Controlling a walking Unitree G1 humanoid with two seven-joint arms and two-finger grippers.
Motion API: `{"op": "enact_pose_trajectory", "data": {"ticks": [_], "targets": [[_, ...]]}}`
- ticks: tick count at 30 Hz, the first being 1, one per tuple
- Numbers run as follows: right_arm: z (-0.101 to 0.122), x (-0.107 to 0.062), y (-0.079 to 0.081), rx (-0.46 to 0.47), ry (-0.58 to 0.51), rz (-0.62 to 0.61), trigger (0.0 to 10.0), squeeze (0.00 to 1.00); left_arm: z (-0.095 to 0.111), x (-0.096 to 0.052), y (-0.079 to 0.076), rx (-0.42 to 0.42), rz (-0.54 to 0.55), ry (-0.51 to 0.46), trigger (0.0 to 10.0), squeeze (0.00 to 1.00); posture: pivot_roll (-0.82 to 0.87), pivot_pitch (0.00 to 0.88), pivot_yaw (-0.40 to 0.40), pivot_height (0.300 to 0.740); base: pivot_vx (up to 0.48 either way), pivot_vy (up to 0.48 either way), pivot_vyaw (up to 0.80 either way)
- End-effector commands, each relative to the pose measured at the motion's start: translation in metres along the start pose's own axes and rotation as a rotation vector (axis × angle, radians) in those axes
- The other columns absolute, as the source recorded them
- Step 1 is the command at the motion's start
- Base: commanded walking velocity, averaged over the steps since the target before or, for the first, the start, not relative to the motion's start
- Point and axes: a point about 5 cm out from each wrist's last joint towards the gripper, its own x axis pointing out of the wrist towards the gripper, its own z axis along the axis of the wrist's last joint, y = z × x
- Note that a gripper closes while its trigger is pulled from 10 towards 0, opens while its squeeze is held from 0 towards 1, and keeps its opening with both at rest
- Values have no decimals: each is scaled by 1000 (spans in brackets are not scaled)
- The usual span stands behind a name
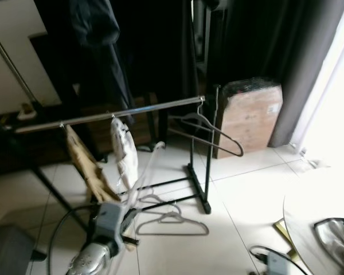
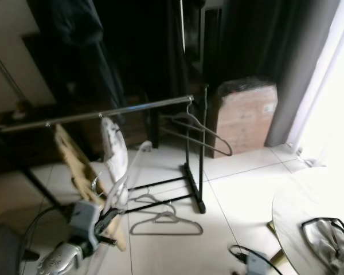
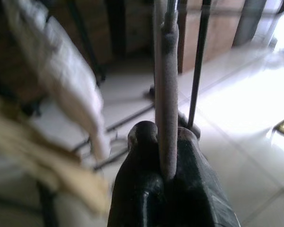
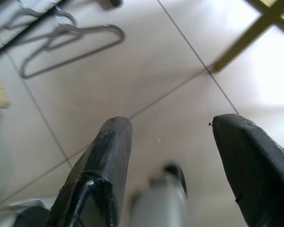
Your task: Hang hanger
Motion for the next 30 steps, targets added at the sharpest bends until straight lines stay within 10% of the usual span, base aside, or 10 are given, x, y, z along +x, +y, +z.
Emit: {"op": "enact_pose_trajectory", "data": {"ticks": [1,30], "targets": [[-9,-1,-14,0,32,-32,10000,0,3,1,-5,0,-11,-12,10000,0,-111,56,68,740,341,0,0],[-10,-1,-1,-63,40,28,10000,0,-13,13,17,11,203,181,10000,0,-111,77,63,740,307,0,0]]}}
